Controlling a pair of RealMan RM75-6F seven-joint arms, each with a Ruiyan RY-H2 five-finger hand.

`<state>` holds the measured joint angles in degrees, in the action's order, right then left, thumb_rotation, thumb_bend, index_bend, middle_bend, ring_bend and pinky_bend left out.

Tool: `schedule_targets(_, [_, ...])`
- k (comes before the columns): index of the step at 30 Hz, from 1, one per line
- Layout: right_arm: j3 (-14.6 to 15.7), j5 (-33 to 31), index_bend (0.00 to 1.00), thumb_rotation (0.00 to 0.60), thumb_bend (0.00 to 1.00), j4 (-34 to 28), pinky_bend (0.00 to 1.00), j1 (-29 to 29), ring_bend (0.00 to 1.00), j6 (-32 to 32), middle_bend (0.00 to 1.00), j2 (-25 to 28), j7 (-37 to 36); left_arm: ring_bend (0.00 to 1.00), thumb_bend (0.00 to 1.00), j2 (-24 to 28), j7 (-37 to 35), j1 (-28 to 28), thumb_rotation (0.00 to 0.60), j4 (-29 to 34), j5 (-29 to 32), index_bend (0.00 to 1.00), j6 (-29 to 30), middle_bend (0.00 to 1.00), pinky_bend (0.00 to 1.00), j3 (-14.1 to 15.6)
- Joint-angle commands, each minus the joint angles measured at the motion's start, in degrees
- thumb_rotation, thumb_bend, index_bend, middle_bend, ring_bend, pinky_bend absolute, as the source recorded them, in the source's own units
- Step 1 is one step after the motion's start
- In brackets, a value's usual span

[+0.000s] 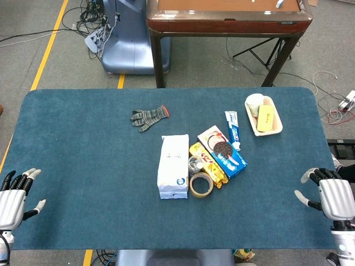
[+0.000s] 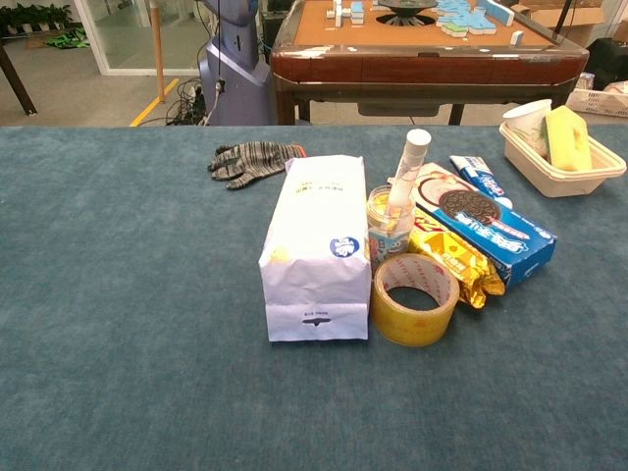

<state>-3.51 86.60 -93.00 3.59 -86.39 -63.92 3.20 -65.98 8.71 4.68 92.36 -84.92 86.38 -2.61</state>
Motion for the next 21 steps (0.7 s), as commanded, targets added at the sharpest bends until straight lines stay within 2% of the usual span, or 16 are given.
schedule_targets(1, [-0.01, 0.08, 0.55, 0.6, 0.26, -0.37, 0.36, 0.18, 0.36, 0.29, 0.45, 0.35, -0.04, 0.19, 0.25, -0.05, 0.14, -0.01, 0.6, 0.1, 0.17, 0.16, -0.24, 0.15, 0.05, 0.12])
schedule_targets(6, [-0.19, 0.62, 0.55, 0.6, 0.26, -1.47, 0.36, 1.02, 0.36, 1.27, 0.45, 0.97, -0.97, 0.19, 0.25, -0.05, 0.22, -0.25, 0.6, 0.18, 0.25, 0.16, -0.09, 0.15, 0.05, 0.24])
schedule_targets(14, [-1.4, 1.47, 0.55, 0.6, 0.26, -5.58, 0.36, 5.24, 0.36, 6.6, 0.43, 3.41, -5.49, 0.19, 0.25, 0.18, -0.14, -0.77, 0.6, 0.2, 0.34, 0.16, 0.38, 0.15, 0.05, 0.37])
schedule_targets(21, [-3.13, 1.04, 0.55, 0.6, 0.26, -8.07, 0.31, 11.38, 0.26, 14.23, 0.37, 3.29, -4.73, 0.19, 0.25, 0.63, -0.22, -1.27, 0.6, 0.61, 0.62, 0.16, 0.69, 0.15, 0.05, 0.46])
